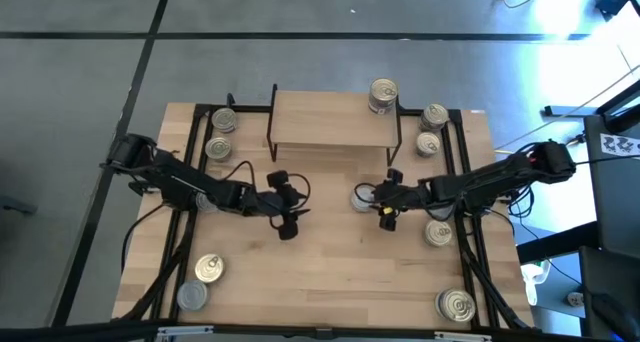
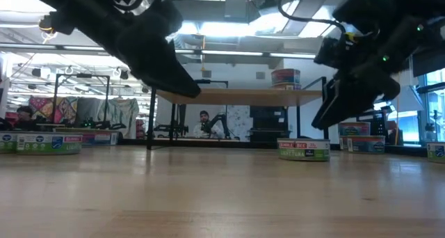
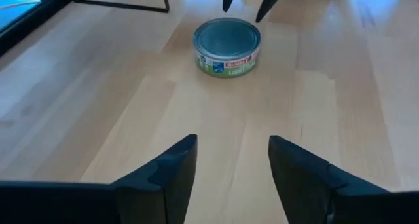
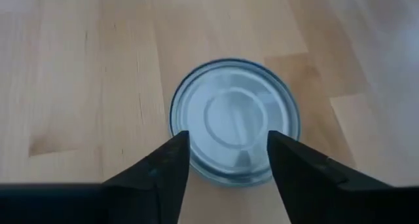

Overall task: Stack canned seafood by type on shelf
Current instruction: Put the green white tuna can on the shelf

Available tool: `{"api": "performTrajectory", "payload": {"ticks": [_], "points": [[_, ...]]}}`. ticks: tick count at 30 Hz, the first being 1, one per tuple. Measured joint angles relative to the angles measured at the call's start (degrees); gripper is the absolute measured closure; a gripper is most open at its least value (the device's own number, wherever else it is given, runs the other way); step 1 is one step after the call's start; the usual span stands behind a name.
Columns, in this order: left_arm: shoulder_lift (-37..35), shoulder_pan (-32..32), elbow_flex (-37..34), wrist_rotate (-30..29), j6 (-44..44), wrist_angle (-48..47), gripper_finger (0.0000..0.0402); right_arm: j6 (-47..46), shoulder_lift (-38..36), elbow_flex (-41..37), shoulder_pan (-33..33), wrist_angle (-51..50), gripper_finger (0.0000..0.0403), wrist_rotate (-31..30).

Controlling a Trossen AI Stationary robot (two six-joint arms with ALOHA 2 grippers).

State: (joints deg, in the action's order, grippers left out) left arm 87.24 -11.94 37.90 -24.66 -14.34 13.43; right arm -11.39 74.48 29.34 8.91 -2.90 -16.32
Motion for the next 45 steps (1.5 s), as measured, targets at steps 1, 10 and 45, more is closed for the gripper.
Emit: {"api": "performTrajectory", "payload": {"ticks": [1,10,45], "points": [[0.5,0.0,0.0,0.0,-0.1,0.0,0.0215,-0.2,0.4,-0.3,0.0,0.7,0.0209,-0.1],[4.5,-0.1,0.1,0.0,-0.6,2.7,0.0215,-0.4,8.0,-0.5,0.0,10.6,0.0221,1.0],[4.8,-3.2,0.0,0.0,-4.7,5.4,0.0215,5.6,16.5,11.4,0.1,9.5,0.0221,10.7]]}}
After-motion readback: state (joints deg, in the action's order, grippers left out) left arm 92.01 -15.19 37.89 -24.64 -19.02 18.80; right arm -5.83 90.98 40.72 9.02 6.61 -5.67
